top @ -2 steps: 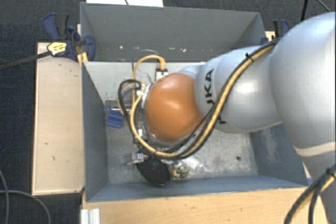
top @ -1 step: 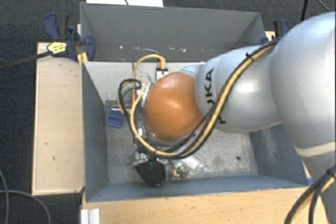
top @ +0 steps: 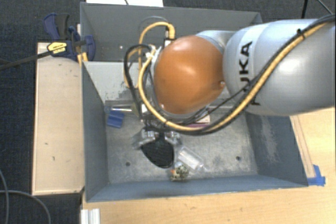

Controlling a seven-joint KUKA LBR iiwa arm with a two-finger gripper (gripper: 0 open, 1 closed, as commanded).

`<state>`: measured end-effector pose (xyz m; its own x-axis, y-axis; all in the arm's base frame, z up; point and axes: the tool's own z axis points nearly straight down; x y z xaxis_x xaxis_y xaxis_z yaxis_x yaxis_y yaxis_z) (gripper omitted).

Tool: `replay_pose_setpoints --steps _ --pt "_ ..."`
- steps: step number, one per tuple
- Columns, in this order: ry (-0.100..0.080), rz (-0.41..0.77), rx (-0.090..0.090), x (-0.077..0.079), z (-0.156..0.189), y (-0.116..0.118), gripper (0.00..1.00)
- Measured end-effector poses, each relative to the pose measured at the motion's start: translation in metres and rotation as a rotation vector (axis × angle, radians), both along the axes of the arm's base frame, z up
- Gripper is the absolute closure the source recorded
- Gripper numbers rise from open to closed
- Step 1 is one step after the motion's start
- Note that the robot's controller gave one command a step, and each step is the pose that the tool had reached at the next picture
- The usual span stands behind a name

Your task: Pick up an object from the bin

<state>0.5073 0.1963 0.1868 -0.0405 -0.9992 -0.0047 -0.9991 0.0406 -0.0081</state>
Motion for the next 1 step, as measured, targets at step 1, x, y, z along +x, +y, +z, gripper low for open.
replay_pose_setpoints --steps 1 --pt "0.001 0.011 0.000 -0.0029 0.0648 -0.0009 1.00"
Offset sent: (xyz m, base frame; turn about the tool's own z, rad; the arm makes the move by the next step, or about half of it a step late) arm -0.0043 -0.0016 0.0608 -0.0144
